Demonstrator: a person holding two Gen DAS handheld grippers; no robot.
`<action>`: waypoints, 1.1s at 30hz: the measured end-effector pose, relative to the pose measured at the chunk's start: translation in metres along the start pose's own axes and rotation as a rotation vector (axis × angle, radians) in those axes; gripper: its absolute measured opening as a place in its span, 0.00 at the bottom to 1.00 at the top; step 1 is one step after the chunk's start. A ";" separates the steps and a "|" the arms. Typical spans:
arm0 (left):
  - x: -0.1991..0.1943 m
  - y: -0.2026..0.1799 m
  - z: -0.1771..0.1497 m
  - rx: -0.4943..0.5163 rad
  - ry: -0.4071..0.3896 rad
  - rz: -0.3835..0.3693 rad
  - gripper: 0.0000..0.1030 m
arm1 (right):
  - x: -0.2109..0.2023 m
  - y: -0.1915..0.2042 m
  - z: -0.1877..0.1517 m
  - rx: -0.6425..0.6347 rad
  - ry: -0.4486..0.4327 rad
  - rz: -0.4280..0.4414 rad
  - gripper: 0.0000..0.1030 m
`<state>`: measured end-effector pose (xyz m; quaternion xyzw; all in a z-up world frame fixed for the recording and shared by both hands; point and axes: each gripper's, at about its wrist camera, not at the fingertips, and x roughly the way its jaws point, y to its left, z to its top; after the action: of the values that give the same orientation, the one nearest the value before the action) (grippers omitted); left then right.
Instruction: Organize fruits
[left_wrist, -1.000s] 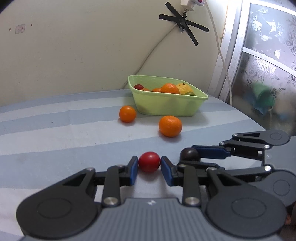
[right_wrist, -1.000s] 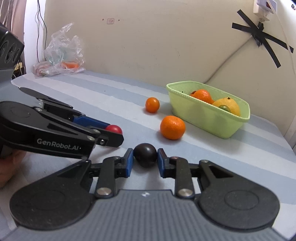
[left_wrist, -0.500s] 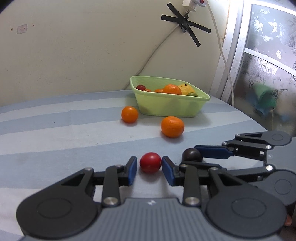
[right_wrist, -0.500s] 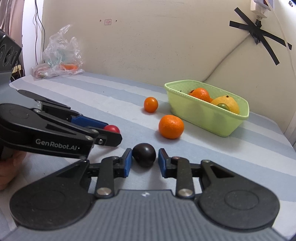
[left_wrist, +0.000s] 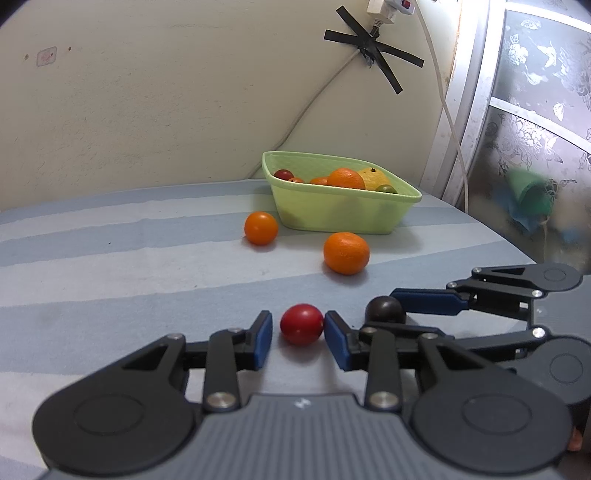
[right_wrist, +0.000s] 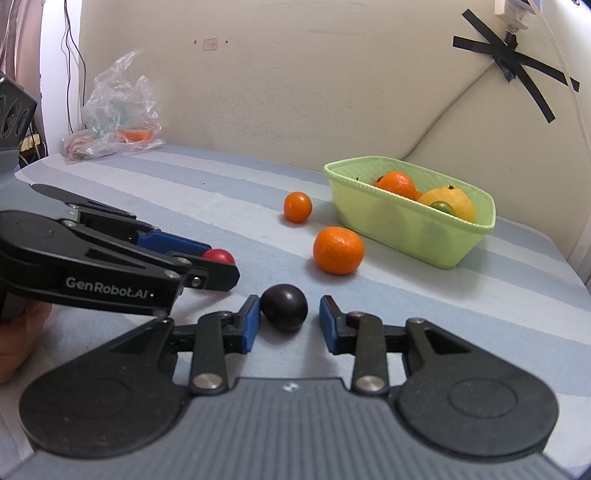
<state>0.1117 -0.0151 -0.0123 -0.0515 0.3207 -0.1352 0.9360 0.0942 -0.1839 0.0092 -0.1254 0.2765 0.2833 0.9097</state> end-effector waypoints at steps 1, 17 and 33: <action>0.000 0.000 0.000 0.000 0.000 0.000 0.31 | 0.000 0.000 0.000 0.000 0.000 0.000 0.37; 0.000 -0.001 0.000 0.004 0.000 -0.005 0.26 | -0.004 0.008 -0.003 -0.055 -0.015 -0.017 0.28; 0.075 0.012 0.134 -0.099 -0.041 -0.092 0.27 | 0.026 -0.102 0.079 0.199 -0.180 -0.154 0.29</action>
<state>0.2535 -0.0238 0.0471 -0.1150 0.3050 -0.1611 0.9316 0.2061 -0.2241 0.0659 -0.0298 0.2101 0.1938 0.9578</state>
